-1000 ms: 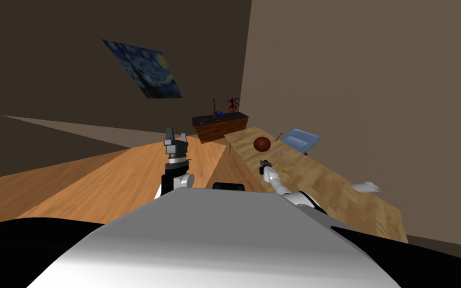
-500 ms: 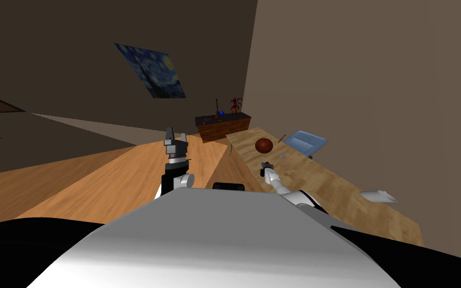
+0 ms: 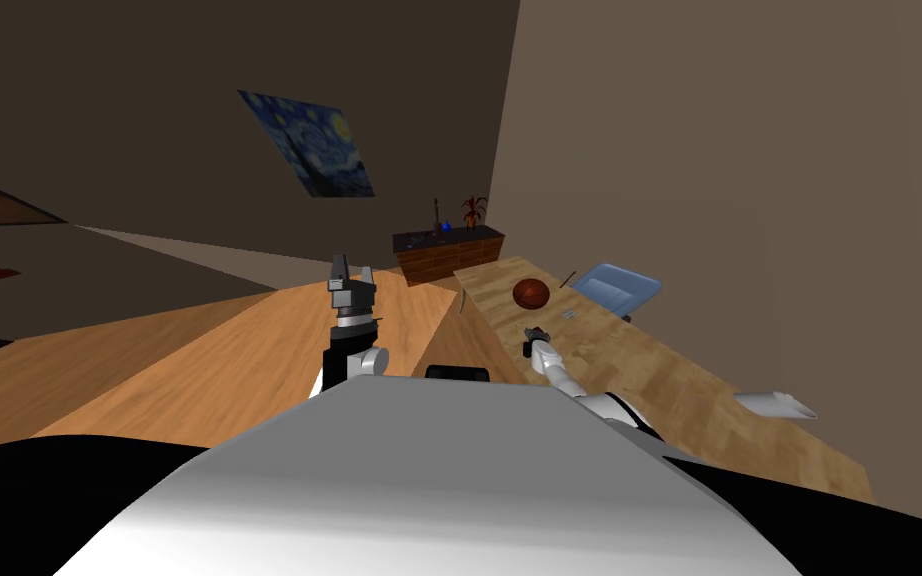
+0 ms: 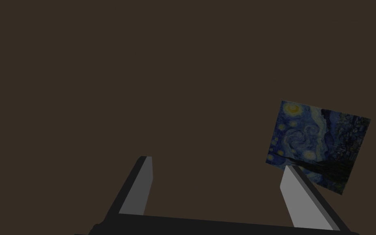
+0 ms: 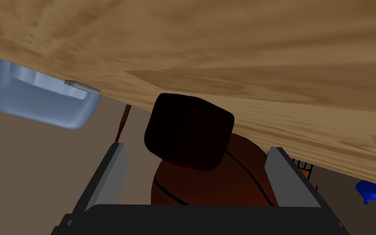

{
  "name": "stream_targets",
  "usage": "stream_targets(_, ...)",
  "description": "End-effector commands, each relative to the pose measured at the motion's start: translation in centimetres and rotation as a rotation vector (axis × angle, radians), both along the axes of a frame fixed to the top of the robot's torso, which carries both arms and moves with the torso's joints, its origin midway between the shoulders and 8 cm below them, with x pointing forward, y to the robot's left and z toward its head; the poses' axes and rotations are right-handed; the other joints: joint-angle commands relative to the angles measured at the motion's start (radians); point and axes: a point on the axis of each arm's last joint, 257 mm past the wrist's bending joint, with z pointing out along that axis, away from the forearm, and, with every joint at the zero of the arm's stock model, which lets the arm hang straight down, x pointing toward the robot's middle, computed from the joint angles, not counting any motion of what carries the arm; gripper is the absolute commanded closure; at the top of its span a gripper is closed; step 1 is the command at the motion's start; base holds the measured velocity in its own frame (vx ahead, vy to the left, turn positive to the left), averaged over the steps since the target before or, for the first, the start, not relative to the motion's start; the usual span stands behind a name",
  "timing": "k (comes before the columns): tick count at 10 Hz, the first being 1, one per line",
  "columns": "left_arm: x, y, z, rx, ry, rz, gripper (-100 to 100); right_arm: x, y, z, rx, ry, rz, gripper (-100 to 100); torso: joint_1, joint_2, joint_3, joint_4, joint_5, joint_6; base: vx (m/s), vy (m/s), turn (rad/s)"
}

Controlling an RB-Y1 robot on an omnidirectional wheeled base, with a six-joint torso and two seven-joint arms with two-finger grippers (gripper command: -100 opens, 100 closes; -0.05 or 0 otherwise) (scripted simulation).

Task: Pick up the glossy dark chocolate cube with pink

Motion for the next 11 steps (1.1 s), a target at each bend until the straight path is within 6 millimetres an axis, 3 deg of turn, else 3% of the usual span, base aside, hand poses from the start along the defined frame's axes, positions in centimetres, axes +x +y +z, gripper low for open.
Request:
stream_targets(1,0.0,0.0,0.0,0.000,0.000,0.000,0,-0.1,-0.1,-0.1,0.002,0.000,-0.001,-100,0.000,0.000,0.000,0.000,0.000,0.000,0.020,0.006,-0.002)
stream_targets(7,0.0,0.0,0.0,0.000,0.000,0.000,0,-5.5,-3.2,-0.7,0.006,-0.005,-0.038,-100,0.001,-0.002,-0.001,0.000,0.000,0.000,0.060,0.014,0.060)
stream_targets(11,0.0,0.0,0.0,0.000,0.000,0.000,0,-7.9,-4.8,-0.5,-0.005,-0.003,-0.056,-100,0.001,-0.002,-0.001,0.000,0.000,0.000,0.067,0.011,0.049)
